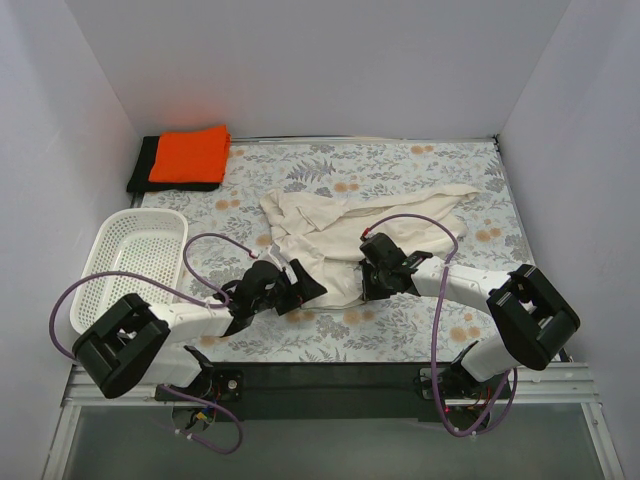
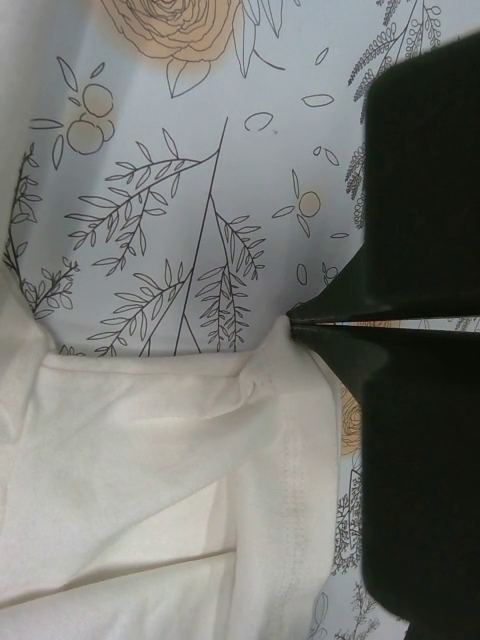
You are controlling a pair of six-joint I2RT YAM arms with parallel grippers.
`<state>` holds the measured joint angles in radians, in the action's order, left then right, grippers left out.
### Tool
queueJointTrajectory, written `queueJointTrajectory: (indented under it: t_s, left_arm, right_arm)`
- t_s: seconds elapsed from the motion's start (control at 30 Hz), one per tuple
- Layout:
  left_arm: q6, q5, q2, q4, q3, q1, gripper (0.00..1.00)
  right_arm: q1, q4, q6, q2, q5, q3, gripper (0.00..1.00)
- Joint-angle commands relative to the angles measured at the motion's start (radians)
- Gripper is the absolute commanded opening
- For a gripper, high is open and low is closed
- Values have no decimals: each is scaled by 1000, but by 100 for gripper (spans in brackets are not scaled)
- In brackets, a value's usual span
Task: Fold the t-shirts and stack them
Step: Flatten the tshirt out
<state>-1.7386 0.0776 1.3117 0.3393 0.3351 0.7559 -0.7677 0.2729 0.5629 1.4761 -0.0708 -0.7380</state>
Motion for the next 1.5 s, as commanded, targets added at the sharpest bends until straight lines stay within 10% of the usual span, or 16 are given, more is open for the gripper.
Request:
queueJointTrajectory:
  t_s: [0.0,0.33,0.83,0.97,1.23,1.47]
  left_arm:
    - [65,-98,53,-112,-31,-7,77]
    - [74,120,67,-97,-8,-6,60]
    - [67,5,-60,-177,-1,-6,11]
    - [70,17,-36,-143,4,-6,16]
    - [44,-15,-23,-149,-21,-9,65]
    - [48,5,24,-83,-21,-17,66]
  right_arm:
    - [1,12,-23,18,2,20,1]
    - [2,12,-23,13,0,17,1]
    - [4,12,-18,20,5,12,1]
    - [2,14,-17,16,5,12,1]
    - [2,12,-9,7,-6,25,1]
    - [4,12,-6,18,-6,20,1]
